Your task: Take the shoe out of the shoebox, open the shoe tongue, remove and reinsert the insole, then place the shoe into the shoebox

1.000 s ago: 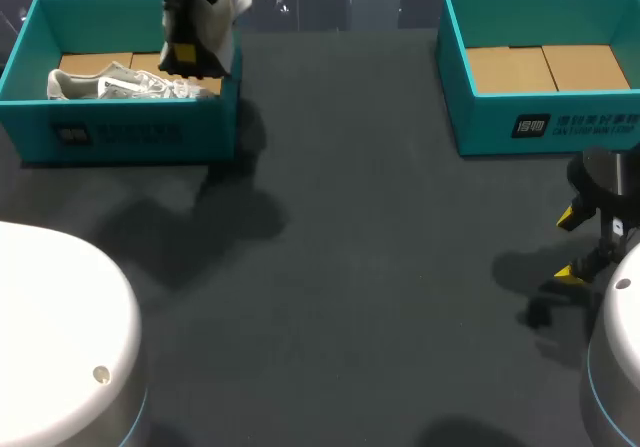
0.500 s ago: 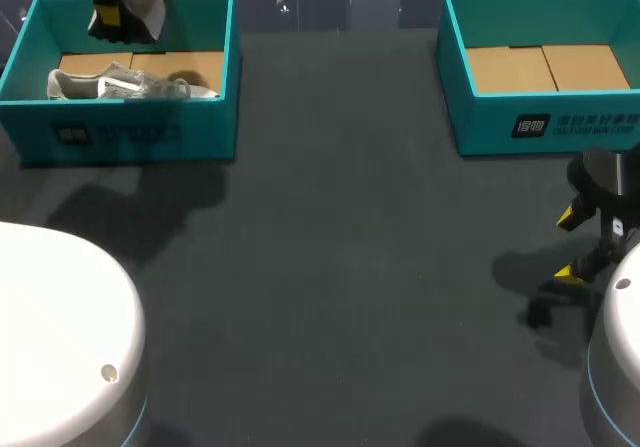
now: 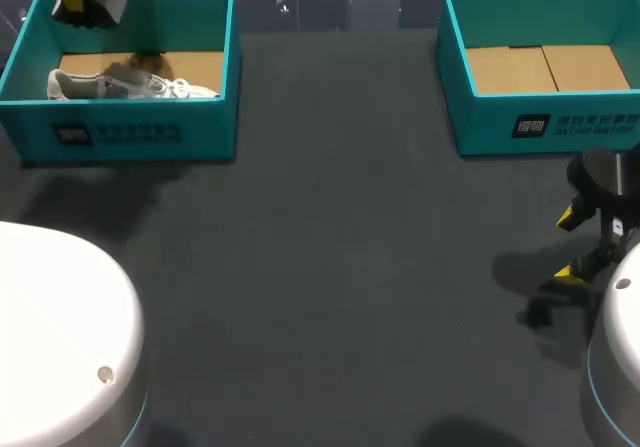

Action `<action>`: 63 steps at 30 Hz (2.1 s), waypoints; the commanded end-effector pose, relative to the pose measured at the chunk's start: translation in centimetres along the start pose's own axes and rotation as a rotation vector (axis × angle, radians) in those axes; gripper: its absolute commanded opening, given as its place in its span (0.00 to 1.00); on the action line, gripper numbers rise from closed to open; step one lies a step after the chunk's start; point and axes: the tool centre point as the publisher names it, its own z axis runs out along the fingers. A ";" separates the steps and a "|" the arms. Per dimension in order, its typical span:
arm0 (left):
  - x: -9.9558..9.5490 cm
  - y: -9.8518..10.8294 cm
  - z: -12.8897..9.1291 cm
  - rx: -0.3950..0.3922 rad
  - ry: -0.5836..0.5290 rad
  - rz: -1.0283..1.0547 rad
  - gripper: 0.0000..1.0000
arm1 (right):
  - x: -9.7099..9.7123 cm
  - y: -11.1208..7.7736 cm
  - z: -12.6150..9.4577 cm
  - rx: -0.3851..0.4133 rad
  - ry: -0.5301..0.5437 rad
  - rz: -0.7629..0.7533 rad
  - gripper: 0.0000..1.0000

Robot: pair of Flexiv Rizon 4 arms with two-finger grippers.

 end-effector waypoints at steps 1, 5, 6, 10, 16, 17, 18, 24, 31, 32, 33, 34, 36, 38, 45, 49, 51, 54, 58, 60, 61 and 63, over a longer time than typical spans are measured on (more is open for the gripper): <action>-4.6 2.5 0.3 -0.006 0.063 0.002 0.00 | 0.2 -0.1 -0.1 0.001 -0.003 0.001 1.00; -7.8 4.9 0.2 -0.057 0.081 -0.025 0.00 | 0.2 -0.1 -0.1 0.001 -0.003 0.001 1.00; -7.8 4.9 0.2 -0.057 0.081 -0.025 0.00 | 0.2 -0.1 -0.1 0.001 -0.003 0.001 1.00; -7.8 4.9 0.2 -0.057 0.081 -0.025 0.00 | 0.2 -0.1 -0.1 0.001 -0.003 0.001 1.00; -7.8 4.9 0.2 -0.057 0.081 -0.025 0.00 | 0.2 -0.1 -0.1 0.001 -0.003 0.001 1.00; -7.9 4.8 0.3 -0.035 0.062 0.001 0.00 | 0.2 -0.1 -0.1 0.001 -0.003 0.001 1.00; -8.1 4.9 0.4 -0.014 0.055 0.023 0.00 | 0.2 -0.1 -0.1 0.001 -0.003 0.001 1.00; -11.0 7.1 1.1 0.058 0.046 0.118 0.00 | 0.2 -0.1 -0.1 0.001 -0.003 0.001 1.00; -11.5 8.2 1.4 -0.027 -0.072 0.463 0.00 | 0.2 -0.1 -0.1 0.001 -0.003 0.001 1.00; -11.4 8.5 1.5 -0.046 -0.085 0.665 0.00 | 0.2 -0.1 -0.1 0.001 -0.003 0.001 1.00; -11.1 9.0 1.7 -0.094 -0.147 0.821 0.00 | 0.2 -0.1 -0.1 0.001 -0.003 0.001 1.00; -11.0 9.4 1.9 -0.139 -0.200 0.878 0.00 | 0.2 -0.1 -0.1 0.001 -0.003 0.001 1.00; -11.0 9.4 1.9 -0.139 -0.200 0.878 0.00 | 0.2 -0.1 -0.1 0.001 -0.003 0.001 1.00; -11.0 9.4 1.9 -0.139 -0.200 0.878 0.00 | 0.2 -0.1 -0.1 0.001 -0.003 0.001 1.00; -11.0 9.4 1.9 -0.139 -0.200 0.878 0.00 | 0.2 -0.1 -0.1 0.001 -0.003 0.001 1.00; -12.6 10.2 1.7 -0.083 -0.194 1.050 0.00 | 0.2 -0.1 -0.1 0.001 -0.003 0.001 1.00; -13.6 10.7 1.8 -0.074 -0.195 1.139 0.00 | 0.2 -0.1 -0.1 0.001 -0.003 0.001 1.00; -14.8 11.4 2.1 -0.142 -0.223 1.300 0.00 | 0.2 -0.1 -0.1 0.001 -0.003 0.001 1.00; -15.9 11.9 2.0 -0.180 -0.216 1.387 0.00 | 0.2 -0.1 -0.1 0.001 -0.003 0.001 1.00; -15.9 11.9 2.0 -0.180 -0.216 1.387 0.00 | 0.2 -0.1 -0.1 0.001 -0.003 0.001 1.00; -15.9 11.9 2.0 -0.180 -0.216 1.387 0.00 | 0.2 -0.1 -0.1 0.001 -0.003 0.001 1.00; -15.9 11.9 2.0 -0.180 -0.216 1.387 0.00 | 0.2 -0.1 -0.1 0.001 -0.003 0.001 1.00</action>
